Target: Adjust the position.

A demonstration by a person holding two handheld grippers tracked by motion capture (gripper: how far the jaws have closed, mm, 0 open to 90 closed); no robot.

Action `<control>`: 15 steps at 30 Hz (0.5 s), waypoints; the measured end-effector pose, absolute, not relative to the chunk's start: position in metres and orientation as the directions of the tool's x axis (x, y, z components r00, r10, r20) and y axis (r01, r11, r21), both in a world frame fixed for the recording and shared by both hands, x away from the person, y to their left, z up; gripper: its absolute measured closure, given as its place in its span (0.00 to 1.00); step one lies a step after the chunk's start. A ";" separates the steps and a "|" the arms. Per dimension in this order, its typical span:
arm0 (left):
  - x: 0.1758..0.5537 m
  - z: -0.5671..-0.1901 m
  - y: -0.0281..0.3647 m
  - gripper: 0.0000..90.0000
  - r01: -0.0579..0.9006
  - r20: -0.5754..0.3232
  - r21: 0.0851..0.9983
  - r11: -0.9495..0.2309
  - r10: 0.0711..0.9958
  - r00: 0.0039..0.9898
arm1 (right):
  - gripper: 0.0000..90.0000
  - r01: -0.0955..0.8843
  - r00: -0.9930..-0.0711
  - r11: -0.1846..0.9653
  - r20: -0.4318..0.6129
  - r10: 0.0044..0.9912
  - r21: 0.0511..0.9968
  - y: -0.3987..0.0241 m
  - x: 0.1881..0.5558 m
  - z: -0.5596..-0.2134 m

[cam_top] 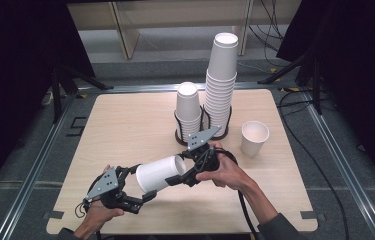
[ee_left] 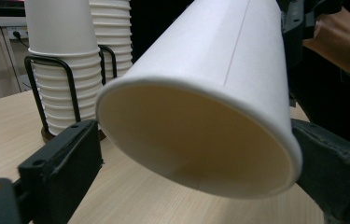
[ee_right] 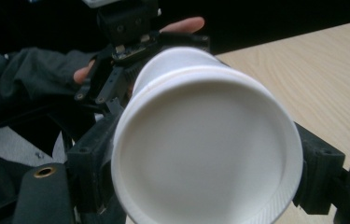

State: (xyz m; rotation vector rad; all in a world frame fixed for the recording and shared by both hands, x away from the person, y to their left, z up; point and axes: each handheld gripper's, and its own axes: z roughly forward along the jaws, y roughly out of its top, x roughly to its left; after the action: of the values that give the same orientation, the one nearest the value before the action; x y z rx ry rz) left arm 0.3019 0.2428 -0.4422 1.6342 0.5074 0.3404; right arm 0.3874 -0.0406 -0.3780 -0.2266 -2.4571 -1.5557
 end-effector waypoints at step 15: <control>0.300 -0.443 0.238 0.04 0.093 -0.035 0.992 -0.090 0.503 0.863 | 0.27 0.234 -0.966 0.394 0.260 -0.013 0.889 -0.032 0.385 -0.384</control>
State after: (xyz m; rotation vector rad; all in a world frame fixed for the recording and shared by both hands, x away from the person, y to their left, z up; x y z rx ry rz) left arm 0.3003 0.2379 -0.4433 1.6425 0.4714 0.3642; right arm 0.3853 -0.0317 -0.3843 -0.1957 -2.4270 -1.6027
